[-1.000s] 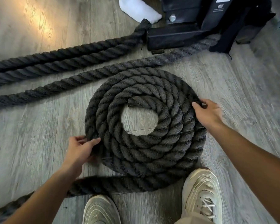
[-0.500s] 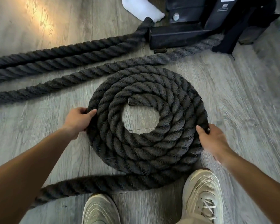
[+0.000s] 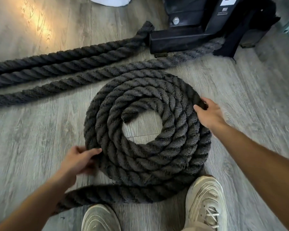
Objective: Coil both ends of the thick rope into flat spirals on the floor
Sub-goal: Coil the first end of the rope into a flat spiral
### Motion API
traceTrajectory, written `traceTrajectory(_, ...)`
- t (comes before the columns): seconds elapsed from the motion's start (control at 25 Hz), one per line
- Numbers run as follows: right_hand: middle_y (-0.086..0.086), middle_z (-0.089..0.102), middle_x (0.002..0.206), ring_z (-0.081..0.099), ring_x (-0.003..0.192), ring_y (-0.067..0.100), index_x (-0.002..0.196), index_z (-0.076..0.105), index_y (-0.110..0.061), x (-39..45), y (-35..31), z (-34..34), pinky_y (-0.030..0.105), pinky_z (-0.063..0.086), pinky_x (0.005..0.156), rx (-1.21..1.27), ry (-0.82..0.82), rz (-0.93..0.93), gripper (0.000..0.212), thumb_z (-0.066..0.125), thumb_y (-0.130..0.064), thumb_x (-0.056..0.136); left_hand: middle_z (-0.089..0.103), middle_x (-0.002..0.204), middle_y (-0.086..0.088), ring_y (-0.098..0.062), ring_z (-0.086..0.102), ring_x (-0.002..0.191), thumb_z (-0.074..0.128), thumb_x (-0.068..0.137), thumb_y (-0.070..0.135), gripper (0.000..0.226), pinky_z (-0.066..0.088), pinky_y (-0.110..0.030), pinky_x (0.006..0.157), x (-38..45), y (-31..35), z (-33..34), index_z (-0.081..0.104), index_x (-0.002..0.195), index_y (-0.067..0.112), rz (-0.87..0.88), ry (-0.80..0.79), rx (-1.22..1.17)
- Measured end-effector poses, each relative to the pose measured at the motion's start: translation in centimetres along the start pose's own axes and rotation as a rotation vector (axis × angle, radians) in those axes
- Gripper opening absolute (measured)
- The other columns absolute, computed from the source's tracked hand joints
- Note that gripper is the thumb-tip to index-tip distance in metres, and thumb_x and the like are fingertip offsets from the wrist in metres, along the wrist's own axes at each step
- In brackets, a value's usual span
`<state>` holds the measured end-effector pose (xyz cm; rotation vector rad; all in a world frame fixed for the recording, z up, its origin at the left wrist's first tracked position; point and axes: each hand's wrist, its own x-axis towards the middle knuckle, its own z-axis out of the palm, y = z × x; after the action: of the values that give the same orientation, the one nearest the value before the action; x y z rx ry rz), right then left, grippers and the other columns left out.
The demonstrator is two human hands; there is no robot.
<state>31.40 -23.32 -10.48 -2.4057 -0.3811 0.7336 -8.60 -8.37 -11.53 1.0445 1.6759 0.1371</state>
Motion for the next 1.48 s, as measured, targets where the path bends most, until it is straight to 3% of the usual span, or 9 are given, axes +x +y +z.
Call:
traceTrajectory(0.12,0.008,0.058,0.136,0.062,0.113,0.032,0.145,0.042,-0.034,-4.6,4.7,0.5,0.051,0.054,0.095,0.063,0.017,0.079,0.054,0.054,-0.053,0.096,0.069,0.111,-0.007,-0.018,0.067,0.083,0.081,0.081,0.014,0.049,0.052,-0.032,0.055,2.9,4.0,-0.5,0.054,0.122,0.021,0.093,0.023,-0.048)
traceTrajectory(0.48,0.010,0.066,0.107,0.064,0.092,0.028,0.126,0.056,-0.013,-6.7,5.9,-0.1,0.040,0.055,0.076,-0.025,-0.092,0.102,0.047,0.046,-0.051,0.102,0.066,0.130,-0.007,-0.028,0.066,0.110,0.067,0.095,0.019,0.054,0.054,-0.049,0.097,6.8,8.5,0.9,0.049,0.146,0.025,0.275,0.003,0.191)
traceTrajectory(0.64,0.017,0.066,0.120,0.062,0.109,0.038,0.127,0.062,-0.009,-1.4,2.2,-1.3,0.046,0.052,0.096,-0.105,-0.069,0.080,0.045,0.053,-0.044,0.101,0.068,0.120,-0.001,-0.023,0.069,0.103,0.064,0.098,0.016,0.056,0.061,-0.045,0.082,2.7,4.1,1.0,0.042,0.146,0.035,0.203,-0.028,-0.044)
traceTrajectory(0.72,0.018,0.065,0.125,0.061,0.113,0.039,0.126,0.064,-0.008,0.9,-0.2,-1.3,0.047,0.050,0.099,-0.093,-0.083,0.051,0.042,0.058,-0.040,0.100,0.066,0.124,-0.002,-0.025,0.067,0.110,0.061,0.100,0.018,0.057,0.058,-0.051,0.091,-0.3,1.1,1.8,0.037,0.148,0.035,0.183,0.014,-0.124)
traceTrajectory(0.92,0.006,0.060,0.138,0.061,0.109,0.024,0.142,0.055,-0.027,1.6,-2.3,-0.1,0.028,0.047,0.089,-0.034,-0.072,-0.072,0.044,0.061,-0.034,0.099,0.065,0.121,-0.005,-0.026,0.067,0.105,0.064,0.096,0.014,0.054,0.058,-0.048,0.086,-2.5,-1.0,2.1,0.040,0.141,0.033,0.067,0.078,-0.248)
traceTrajectory(1.08,0.002,0.060,0.136,0.067,0.084,0.016,0.146,0.044,-0.036,-3.9,2.8,0.5,0.030,0.058,0.066,0.029,0.027,0.030,0.054,0.062,-0.041,0.095,0.067,0.110,0.001,-0.012,0.063,0.091,0.069,0.089,0.015,0.062,0.048,-0.029,0.067,1.2,2.3,0.5,0.044,0.144,0.031,0.137,0.102,-0.190)
traceTrajectory(1.24,0.008,0.063,0.131,0.062,0.112,0.032,0.147,0.041,-0.027,-9.7,7.6,1.6,0.041,0.052,0.091,-0.003,-0.026,0.153,0.063,0.053,-0.060,0.094,0.064,0.125,-0.001,-0.012,0.066,0.098,0.070,0.094,0.019,0.057,0.051,-0.029,0.078,5.9,7.5,-0.4,0.048,0.147,0.024,0.254,0.061,-0.072)
traceTrajectory(1.36,0.007,0.065,0.123,0.063,0.105,0.031,0.143,0.043,-0.027,-9.2,7.6,1.4,0.039,0.051,0.087,0.012,-0.062,0.163,0.055,0.052,-0.055,0.097,0.064,0.127,-0.001,-0.021,0.065,0.110,0.066,0.096,0.020,0.054,0.053,-0.037,0.094,7.3,8.2,0.1,0.048,0.147,0.026,0.320,0.052,0.053)
traceTrajectory(1.48,0.005,0.063,0.121,0.062,0.106,0.029,0.140,0.046,-0.028,-6.8,6.5,1.0,0.045,0.054,0.093,0.040,-0.107,0.154,0.047,0.054,-0.048,0.099,0.064,0.116,0.003,-0.010,0.065,0.095,0.063,0.099,0.017,0.051,0.054,-0.022,0.072,6.6,6.7,0.4,0.046,0.146,0.028,0.336,0.070,0.020)
